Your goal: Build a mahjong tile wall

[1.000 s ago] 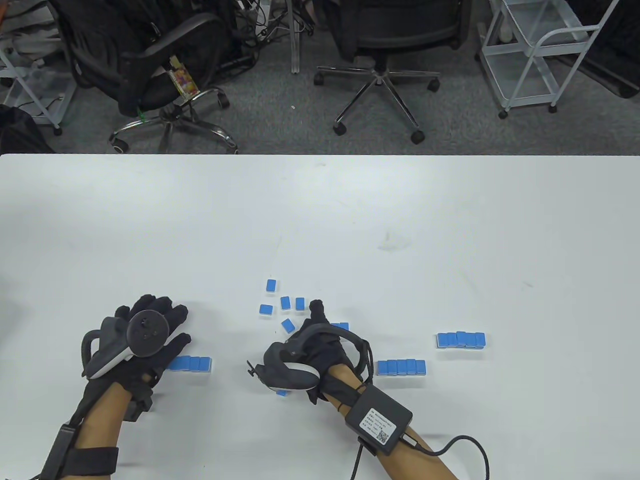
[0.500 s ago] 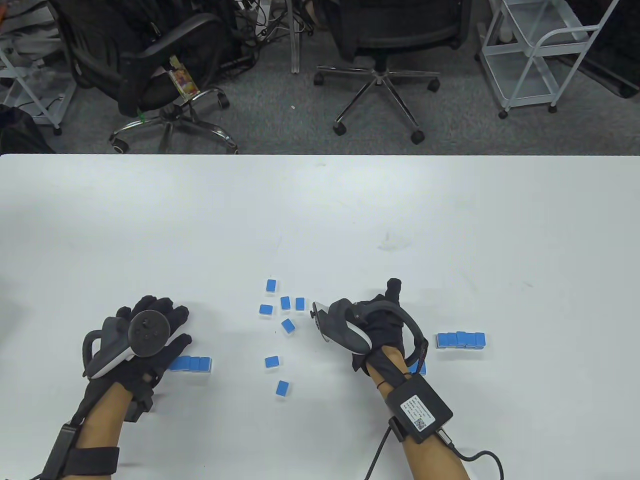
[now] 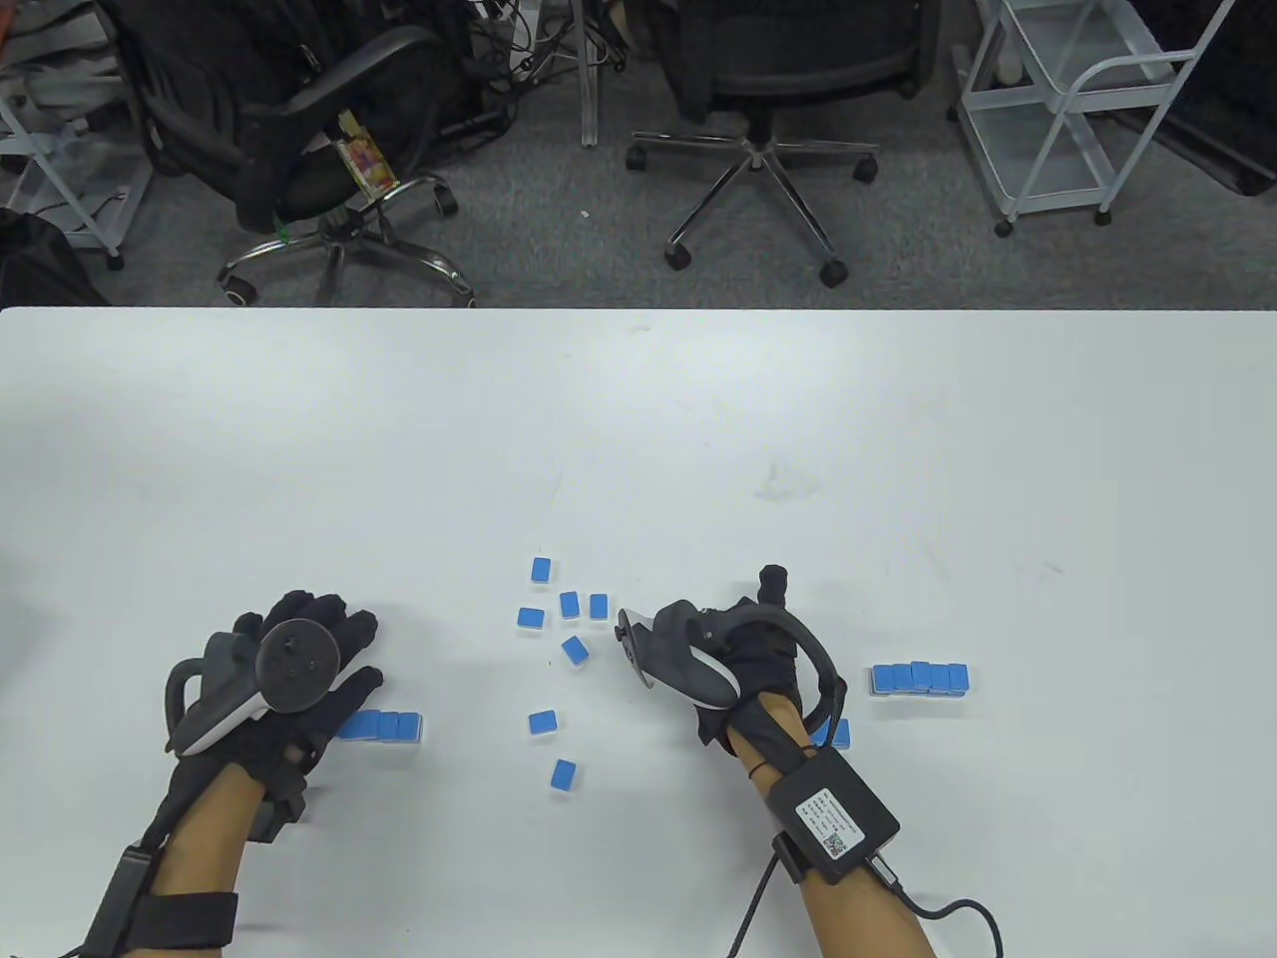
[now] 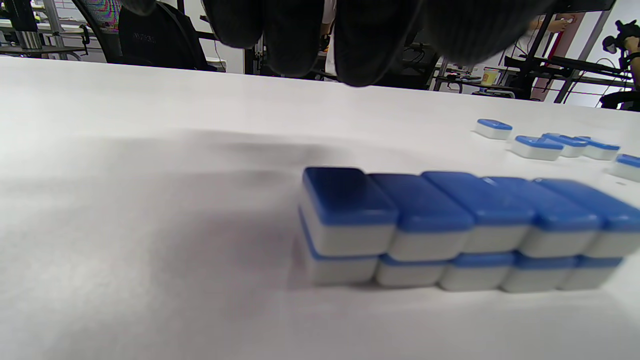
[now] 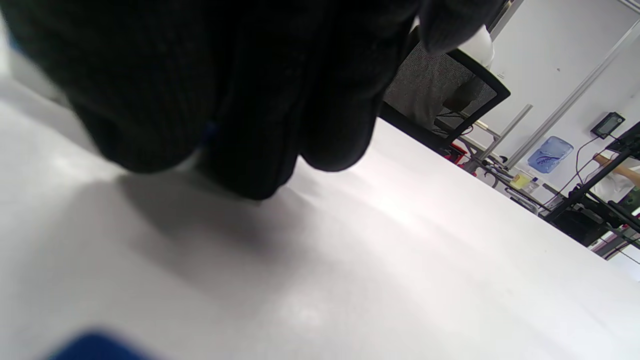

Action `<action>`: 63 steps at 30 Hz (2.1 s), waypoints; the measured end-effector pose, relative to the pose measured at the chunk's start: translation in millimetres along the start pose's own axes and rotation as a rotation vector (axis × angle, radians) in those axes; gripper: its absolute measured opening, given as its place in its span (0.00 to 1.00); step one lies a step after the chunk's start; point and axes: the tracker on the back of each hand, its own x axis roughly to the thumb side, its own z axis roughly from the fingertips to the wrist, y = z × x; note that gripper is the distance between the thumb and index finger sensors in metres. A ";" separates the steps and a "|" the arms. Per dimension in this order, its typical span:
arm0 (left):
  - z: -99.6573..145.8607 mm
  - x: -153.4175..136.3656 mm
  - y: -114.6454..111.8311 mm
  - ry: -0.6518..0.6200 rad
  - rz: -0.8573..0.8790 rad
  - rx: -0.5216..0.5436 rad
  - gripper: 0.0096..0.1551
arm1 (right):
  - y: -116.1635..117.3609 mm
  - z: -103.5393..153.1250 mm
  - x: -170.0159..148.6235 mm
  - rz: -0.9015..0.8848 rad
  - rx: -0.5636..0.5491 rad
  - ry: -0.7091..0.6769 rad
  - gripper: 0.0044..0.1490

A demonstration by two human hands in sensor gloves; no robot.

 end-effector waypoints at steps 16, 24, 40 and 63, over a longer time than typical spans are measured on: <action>-0.5 -0.2 -0.1 -0.002 0.005 -0.001 0.38 | -0.5 -2.4 5.8 -0.029 -0.002 -0.015 0.36; -0.9 -0.4 -1.0 -0.001 0.008 -0.006 0.37 | -27.2 19.1 6.2 -0.138 -0.061 -0.059 0.45; -1.2 -1.0 -0.5 -0.003 0.008 0.004 0.37 | -47.9 86.5 125.5 0.088 -0.139 -0.432 0.39; -0.7 -2.1 -0.4 0.000 0.014 0.002 0.37 | -25.9 1.2 -14.7 0.191 0.066 0.036 0.35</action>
